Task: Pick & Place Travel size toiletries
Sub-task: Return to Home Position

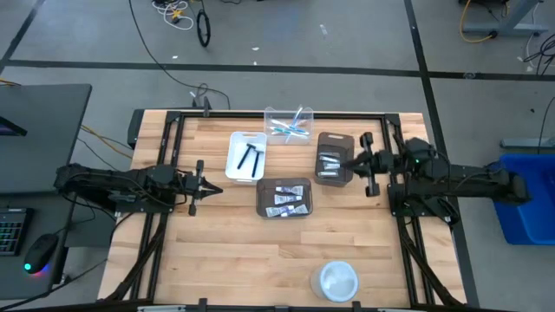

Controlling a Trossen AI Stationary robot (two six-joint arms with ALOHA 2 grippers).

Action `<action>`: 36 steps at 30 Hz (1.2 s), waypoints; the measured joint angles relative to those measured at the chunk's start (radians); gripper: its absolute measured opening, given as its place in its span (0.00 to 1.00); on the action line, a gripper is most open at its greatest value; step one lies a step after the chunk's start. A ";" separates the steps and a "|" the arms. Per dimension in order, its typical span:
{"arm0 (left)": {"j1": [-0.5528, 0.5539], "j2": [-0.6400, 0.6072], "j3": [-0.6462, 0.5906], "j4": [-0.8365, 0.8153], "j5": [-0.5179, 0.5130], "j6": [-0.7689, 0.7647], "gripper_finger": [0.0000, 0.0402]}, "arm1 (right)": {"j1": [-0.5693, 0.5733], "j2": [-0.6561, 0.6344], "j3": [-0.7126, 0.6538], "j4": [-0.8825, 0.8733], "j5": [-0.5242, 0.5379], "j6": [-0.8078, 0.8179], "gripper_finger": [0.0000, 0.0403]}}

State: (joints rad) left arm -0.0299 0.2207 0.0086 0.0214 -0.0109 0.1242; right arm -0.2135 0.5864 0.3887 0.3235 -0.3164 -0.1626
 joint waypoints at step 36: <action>0.000 0.000 0.000 0.000 0.000 0.000 0.05 | 0.143 -0.506 -0.379 -0.249 0.296 0.072 0.01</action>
State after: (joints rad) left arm -0.0299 0.2207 0.0086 0.0212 -0.0110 0.1240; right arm -0.0704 0.0806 0.0093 0.0745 -0.0200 -0.0910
